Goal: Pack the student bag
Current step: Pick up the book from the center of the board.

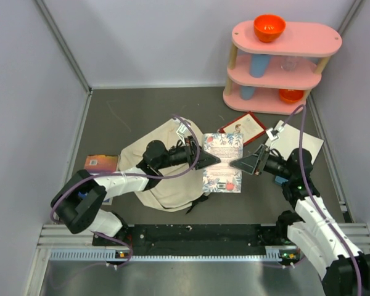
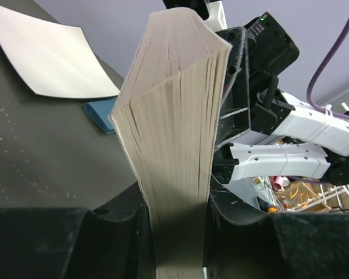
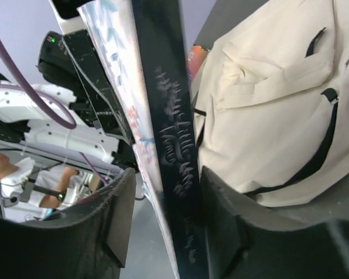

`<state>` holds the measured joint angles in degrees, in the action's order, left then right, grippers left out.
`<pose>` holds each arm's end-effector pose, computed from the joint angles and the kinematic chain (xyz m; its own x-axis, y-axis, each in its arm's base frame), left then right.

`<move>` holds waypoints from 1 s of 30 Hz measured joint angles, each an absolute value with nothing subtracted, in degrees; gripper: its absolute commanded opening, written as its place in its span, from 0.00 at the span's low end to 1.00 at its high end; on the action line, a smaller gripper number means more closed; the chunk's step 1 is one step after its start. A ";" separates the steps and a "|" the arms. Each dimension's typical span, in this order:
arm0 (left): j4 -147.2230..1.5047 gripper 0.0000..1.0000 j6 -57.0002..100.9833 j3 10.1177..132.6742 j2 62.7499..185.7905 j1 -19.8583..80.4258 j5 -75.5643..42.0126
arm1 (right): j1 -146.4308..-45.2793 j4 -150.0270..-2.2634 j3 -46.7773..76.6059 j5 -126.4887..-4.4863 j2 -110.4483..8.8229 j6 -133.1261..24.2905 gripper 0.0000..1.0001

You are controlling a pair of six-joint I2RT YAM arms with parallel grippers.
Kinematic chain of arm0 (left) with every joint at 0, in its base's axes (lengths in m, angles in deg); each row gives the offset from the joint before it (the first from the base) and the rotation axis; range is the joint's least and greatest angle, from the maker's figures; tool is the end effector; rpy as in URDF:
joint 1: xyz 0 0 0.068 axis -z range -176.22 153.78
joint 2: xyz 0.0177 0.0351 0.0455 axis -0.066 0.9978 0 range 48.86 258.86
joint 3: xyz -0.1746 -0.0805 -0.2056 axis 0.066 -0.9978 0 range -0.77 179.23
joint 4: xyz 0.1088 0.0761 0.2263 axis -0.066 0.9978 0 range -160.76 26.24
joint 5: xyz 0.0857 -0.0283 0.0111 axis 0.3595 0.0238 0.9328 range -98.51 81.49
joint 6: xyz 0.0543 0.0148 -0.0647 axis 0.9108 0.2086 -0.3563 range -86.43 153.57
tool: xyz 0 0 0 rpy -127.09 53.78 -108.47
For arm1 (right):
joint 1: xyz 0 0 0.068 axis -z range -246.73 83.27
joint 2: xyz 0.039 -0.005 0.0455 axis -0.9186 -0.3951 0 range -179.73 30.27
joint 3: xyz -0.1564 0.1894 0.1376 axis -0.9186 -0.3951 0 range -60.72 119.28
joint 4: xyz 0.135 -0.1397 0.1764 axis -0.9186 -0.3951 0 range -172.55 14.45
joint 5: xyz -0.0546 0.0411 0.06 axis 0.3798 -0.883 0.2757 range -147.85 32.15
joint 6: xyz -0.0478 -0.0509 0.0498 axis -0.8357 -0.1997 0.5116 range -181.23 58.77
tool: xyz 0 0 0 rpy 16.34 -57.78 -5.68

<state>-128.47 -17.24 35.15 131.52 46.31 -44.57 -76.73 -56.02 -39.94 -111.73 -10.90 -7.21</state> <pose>0.2131 -0.2559 0.2720 -0.6649 -0.2405 -0.7072 0.7231 0.0300 -0.6900 0.1712 0.0921 0.2619 -0.7352 0.3546 -0.5777 -0.5157 0.2606 0.8162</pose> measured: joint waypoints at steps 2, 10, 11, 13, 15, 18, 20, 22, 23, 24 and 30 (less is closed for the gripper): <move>-127.03 0.18 -16.65 34.89 130.75 46.26 -44.33 | -76.82 -57.38 -39.92 -111.04 -10.83 -8.33 0.57; -125.36 0.16 -16.54 34.65 130.62 46.13 -43.58 | -80.55 -58.10 -39.97 -107.93 -11.29 -10.12 0.72; -125.39 0.14 -16.75 34.65 130.64 46.13 -43.58 | -81.12 -57.90 -39.99 -107.73 -11.71 -10.25 0.72; -125.91 0.13 -17.41 34.51 130.64 46.13 -43.65 | -81.86 -57.51 -40.03 -107.30 -12.87 -10.58 0.72; -126.63 0.14 -17.83 34.34 130.64 46.13 -43.63 | -82.17 -56.63 -40.12 -107.12 -14.48 -10.69 0.67; -127.33 0.30 -18.20 34.25 130.64 46.13 -43.65 | -82.59 -53.03 -40.73 -107.45 -16.82 -10.16 0.39; -127.33 0.41 -18.37 34.23 130.64 46.13 -43.65 | -82.85 -49.64 -41.37 -108.17 -17.96 -9.38 0.25; -127.35 0.63 -18.52 33.90 130.66 45.89 -43.41 | -83.15 -44.59 -41.85 -110.53 -19.40 -7.15 0.08; -127.53 0.66 -18.66 33.79 130.66 45.59 -43.13 | -83.44 -42.34 -41.98 -111.52 -20.08 -6.64 0.06; -127.73 0.77 -18.94 33.75 130.66 45.45 -43.08 | -83.79 -41.07 -41.98 -112.04 -20.67 -5.90 0.04; -129.87 0.82 -19.29 33.75 130.64 44.95 -43.19 | -84.31 -40.28 -42.11 -114.36 -22.22 -6.16 0.00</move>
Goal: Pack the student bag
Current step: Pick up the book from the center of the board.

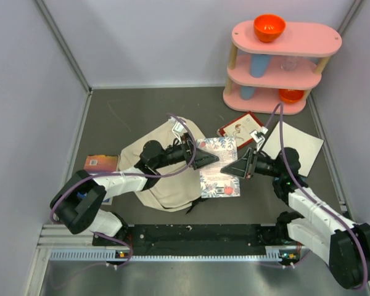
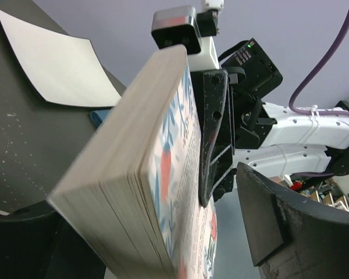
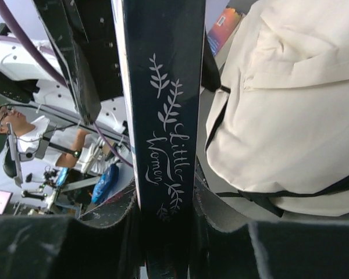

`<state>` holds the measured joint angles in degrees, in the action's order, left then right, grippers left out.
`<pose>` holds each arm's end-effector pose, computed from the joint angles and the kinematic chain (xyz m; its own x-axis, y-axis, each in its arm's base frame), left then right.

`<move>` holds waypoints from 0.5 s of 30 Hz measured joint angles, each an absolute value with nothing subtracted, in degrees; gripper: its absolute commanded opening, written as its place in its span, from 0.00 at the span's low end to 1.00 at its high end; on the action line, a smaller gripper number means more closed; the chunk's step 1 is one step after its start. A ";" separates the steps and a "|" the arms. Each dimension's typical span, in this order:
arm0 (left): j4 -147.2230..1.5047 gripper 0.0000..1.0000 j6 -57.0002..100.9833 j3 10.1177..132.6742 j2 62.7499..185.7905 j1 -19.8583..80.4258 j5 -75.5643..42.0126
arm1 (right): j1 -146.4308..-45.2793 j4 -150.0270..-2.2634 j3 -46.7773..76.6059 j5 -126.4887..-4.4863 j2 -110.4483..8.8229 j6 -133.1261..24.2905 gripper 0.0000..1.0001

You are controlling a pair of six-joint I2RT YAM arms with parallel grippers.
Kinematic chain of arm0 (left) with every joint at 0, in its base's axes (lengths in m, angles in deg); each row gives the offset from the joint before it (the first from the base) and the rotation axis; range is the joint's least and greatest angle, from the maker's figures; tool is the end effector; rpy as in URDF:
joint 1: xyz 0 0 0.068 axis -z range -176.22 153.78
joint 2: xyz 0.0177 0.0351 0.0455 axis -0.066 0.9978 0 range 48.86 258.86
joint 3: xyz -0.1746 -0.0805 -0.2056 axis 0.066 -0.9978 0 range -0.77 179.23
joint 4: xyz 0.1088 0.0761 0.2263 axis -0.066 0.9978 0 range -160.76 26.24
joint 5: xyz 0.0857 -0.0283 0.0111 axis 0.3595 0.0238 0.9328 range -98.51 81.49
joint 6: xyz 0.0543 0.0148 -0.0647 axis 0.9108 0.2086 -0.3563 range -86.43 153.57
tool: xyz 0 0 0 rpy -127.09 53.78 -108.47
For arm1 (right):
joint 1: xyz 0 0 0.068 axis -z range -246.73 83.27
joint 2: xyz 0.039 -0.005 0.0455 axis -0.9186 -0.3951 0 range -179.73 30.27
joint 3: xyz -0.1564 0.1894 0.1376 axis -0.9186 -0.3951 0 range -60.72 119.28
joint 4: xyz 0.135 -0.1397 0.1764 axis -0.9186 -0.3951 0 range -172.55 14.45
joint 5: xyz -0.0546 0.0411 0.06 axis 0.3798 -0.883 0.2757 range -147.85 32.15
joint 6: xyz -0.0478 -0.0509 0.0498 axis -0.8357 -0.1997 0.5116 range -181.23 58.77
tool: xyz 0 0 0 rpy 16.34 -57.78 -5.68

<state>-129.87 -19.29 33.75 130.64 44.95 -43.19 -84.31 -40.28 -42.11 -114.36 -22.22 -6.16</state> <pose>0.2165 -0.2465 0.2717 -0.6722 -0.2831 -0.6841 0.7032 0.0448 -0.7096 0.1785 0.1226 0.2455 -0.7750 0.2289 -0.5891 -0.5696 0.1508 0.8080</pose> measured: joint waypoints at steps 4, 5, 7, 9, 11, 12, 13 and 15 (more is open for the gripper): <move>-130.24 0.81 -19.29 33.79 130.64 43.82 -43.23 | -84.57 -40.57 -42.44 -116.50 -22.42 -6.78 0.00; -130.33 0.76 -19.29 33.84 130.64 43.51 -43.26 | -84.62 -40.63 -42.44 -117.16 -22.46 -6.97 0.00; -130.37 0.73 -19.40 33.86 130.64 42.94 -43.41 | -84.62 -40.61 -42.41 -118.53 -22.88 -7.39 0.00; -130.37 0.62 -19.53 33.86 130.64 42.50 -43.52 | -84.64 -41.27 -42.28 -120.17 -23.93 -8.42 0.01; -130.35 0.49 -19.81 33.86 130.64 42.24 -43.93 | -84.66 -42.58 -41.89 -121.66 -25.24 -9.66 0.02; -130.35 0.46 -19.88 33.90 130.66 42.18 -44.33 | -84.73 -43.74 -41.32 -122.31 -26.00 -10.51 0.03; -130.33 0.44 -19.95 33.95 130.71 42.15 -44.70 | -84.77 -44.59 -40.73 -122.75 -26.59 -11.21 0.03; -130.35 0.39 -19.84 33.99 130.88 42.07 -45.31 | -84.97 -46.45 -39.07 -123.80 -27.79 -12.83 0.04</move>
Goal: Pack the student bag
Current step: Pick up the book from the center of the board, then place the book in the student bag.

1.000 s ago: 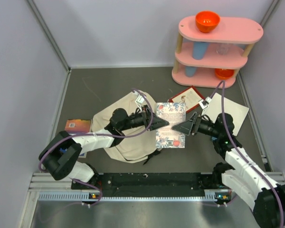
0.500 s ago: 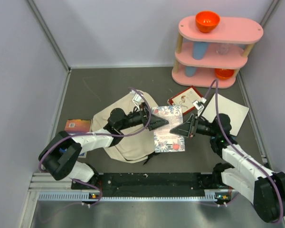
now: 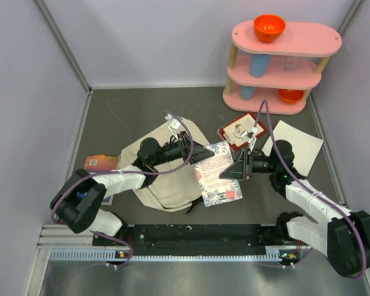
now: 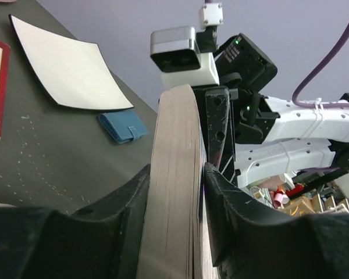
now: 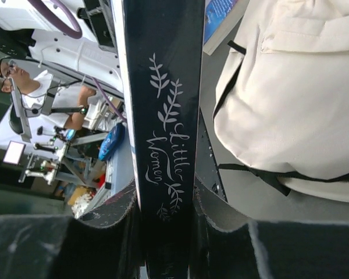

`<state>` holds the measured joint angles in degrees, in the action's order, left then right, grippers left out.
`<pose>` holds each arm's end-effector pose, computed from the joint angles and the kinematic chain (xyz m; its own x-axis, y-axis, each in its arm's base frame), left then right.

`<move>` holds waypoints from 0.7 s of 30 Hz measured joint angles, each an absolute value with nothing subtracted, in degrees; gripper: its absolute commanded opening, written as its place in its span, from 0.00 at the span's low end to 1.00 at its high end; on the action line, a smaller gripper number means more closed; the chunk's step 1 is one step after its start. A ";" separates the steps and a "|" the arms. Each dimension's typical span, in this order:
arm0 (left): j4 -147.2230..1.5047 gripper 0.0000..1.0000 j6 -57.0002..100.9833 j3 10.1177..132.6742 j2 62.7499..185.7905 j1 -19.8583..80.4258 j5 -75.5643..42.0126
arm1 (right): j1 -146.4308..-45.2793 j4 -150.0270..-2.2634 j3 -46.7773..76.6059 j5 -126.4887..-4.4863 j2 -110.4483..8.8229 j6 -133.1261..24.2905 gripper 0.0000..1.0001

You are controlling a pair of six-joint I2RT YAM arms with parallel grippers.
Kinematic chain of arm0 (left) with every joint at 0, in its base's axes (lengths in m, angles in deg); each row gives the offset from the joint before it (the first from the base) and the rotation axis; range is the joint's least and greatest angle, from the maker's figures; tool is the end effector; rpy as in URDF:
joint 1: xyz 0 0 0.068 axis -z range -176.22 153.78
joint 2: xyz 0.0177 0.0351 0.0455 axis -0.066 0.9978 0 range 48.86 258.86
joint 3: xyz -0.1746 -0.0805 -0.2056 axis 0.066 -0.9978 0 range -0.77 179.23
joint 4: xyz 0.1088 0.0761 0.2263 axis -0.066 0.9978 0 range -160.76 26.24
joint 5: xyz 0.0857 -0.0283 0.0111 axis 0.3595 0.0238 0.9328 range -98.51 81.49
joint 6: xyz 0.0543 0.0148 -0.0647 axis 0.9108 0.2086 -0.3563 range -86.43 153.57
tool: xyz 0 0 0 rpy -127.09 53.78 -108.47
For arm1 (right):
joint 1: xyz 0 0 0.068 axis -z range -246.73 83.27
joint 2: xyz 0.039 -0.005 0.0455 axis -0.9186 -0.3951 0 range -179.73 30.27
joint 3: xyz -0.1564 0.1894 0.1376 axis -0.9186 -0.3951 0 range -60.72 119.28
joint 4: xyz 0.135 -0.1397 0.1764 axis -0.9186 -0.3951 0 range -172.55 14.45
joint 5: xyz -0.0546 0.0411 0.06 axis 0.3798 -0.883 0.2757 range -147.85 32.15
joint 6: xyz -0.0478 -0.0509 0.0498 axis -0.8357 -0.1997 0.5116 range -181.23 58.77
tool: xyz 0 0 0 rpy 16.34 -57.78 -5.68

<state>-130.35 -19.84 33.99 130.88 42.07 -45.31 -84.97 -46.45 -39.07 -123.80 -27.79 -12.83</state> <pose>0.2266 -0.2367 0.2727 -0.6671 -0.2926 -0.6851 0.7042 0.0523 -0.7081 0.1809 0.1322 0.2341 -0.8189 0.0509 -0.5717 -0.5656 0.0983 0.8188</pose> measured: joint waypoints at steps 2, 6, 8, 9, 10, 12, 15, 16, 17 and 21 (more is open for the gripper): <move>-130.37 0.35 -19.92 34.03 131.14 41.91 -46.19 | -85.25 -47.80 -37.58 -124.26 -28.39 -14.36 0.04; -130.68 0.04 -20.25 34.62 131.54 41.54 -47.69 | -85.34 -51.82 -35.01 -124.70 -29.52 -18.10 0.09; -130.46 0.00 -20.10 34.82 131.69 41.06 -47.91 | -85.32 -55.21 -33.37 -124.43 -30.26 -20.70 0.25; -130.37 0.00 -20.08 34.82 131.73 40.86 -47.85 | -85.32 -57.20 -32.38 -124.37 -30.64 -22.14 0.34; -130.24 0.00 -19.97 34.82 131.73 40.73 -47.67 | -85.32 -58.95 -31.62 -124.15 -30.92 -23.45 0.42; -128.99 0.00 -19.27 34.80 131.43 40.65 -47.02 | -85.47 -62.49 -30.59 -122.51 -31.03 -25.55 0.61; -123.86 0.00 -16.65 32.66 128.65 40.62 -44.28 | -85.75 -68.06 -29.93 -113.55 -30.00 -27.21 0.77; -121.41 0.00 -15.75 30.93 126.58 40.41 -42.43 | -85.75 -69.90 -29.96 -109.33 -29.06 -27.04 0.80; -119.29 0.00 -15.16 29.36 124.57 40.03 -40.81 | -85.75 -70.95 -30.37 -105.61 -27.93 -26.47 0.82; -110.09 0.00 -12.65 22.67 111.76 38.24 -30.12 | -85.80 -68.54 -38.50 -95.01 -19.66 -20.37 0.86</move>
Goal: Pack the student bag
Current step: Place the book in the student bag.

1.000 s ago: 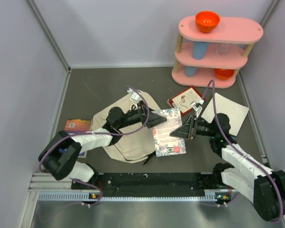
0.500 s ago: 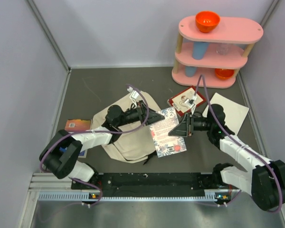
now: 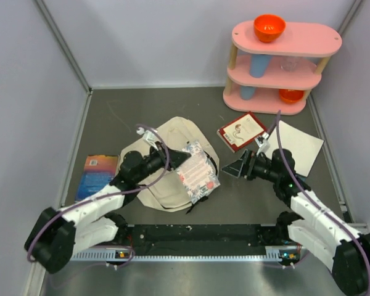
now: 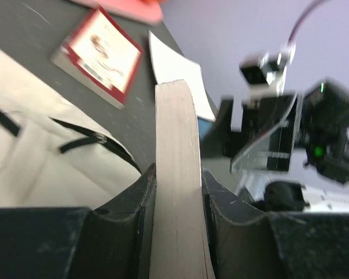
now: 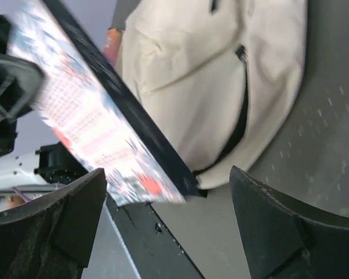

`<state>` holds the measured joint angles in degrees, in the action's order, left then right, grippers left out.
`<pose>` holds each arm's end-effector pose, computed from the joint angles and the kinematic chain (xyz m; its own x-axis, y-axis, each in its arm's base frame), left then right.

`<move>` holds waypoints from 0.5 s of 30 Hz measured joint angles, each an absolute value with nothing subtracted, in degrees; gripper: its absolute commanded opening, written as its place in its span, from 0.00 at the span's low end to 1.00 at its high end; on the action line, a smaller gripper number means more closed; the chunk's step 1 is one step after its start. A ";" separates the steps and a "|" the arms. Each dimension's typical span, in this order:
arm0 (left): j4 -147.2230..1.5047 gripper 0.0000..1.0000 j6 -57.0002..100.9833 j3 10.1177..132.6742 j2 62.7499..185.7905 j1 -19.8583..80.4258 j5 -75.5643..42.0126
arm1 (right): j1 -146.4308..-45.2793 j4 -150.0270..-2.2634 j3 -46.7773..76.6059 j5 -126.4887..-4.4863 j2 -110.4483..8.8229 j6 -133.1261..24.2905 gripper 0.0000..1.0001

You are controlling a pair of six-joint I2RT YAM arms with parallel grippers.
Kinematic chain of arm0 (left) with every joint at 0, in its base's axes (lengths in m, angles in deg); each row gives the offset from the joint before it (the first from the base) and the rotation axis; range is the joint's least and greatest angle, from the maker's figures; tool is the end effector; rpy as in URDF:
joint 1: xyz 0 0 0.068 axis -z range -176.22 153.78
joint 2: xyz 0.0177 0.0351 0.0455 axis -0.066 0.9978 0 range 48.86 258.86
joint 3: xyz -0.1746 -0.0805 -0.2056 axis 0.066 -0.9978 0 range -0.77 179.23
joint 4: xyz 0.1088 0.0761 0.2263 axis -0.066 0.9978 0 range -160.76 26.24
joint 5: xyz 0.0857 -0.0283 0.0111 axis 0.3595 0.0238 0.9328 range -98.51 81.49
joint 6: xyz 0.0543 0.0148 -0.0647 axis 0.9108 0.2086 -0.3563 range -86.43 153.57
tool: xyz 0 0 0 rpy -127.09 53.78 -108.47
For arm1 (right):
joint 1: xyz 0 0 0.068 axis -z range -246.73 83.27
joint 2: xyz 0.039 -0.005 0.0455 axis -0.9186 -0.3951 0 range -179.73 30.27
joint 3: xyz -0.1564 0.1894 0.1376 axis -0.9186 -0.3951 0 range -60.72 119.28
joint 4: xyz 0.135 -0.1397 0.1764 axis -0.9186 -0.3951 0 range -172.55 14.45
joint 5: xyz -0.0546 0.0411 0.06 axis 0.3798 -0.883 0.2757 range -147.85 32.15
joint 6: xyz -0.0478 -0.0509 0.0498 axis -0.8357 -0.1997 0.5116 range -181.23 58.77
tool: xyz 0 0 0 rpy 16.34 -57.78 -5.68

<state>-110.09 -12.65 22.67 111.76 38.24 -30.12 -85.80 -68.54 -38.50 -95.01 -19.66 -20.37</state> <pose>0.2052 -0.1746 0.2462 -0.6002 -0.4023 -0.6913 0.5727 0.3872 -0.7225 0.1889 0.1135 0.2136 -0.7724 0.2845 -0.5679 -0.3825 0.5054 0.7735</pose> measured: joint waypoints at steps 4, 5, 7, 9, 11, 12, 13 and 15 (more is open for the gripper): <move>-104.97 0.00 -12.40 19.41 99.78 37.72 -19.21 | -86.76 -63.89 -49.37 -88.37 -12.93 -11.21 0.86; -104.51 0.00 -12.73 18.76 97.83 37.74 -17.42 | -87.42 -63.52 -50.90 -87.32 -12.06 -9.70 0.86; -104.60 0.00 -14.11 16.68 93.88 37.74 -13.14 | -90.83 -61.79 -53.34 -83.76 -10.92 -6.43 0.86; -105.15 0.00 -15.90 14.41 91.61 37.72 -9.71 | -95.63 -58.23 -54.48 -81.11 -10.66 -3.96 0.87; -105.21 0.00 -17.61 12.53 91.10 37.70 -7.50 | -99.55 -53.42 -54.98 -78.77 -11.47 -2.25 0.87; -105.23 0.00 -18.48 11.76 91.30 37.70 -6.95 | -101.14 -50.23 -55.05 -77.79 -12.63 -1.44 0.87; -105.45 0.00 -19.31 11.02 91.58 37.67 -6.45 | -102.08 -47.34 -55.05 -77.05 -14.00 -0.85 0.87; -106.15 0.00 -21.08 9.90 92.35 37.67 -6.08 | -103.09 -42.45 -55.05 -76.24 -17.65 0.17 0.87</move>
<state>-106.15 -21.08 9.90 92.35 37.67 -6.08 -103.09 -42.45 -55.05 -76.24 -17.65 0.17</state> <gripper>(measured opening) 0.312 0.870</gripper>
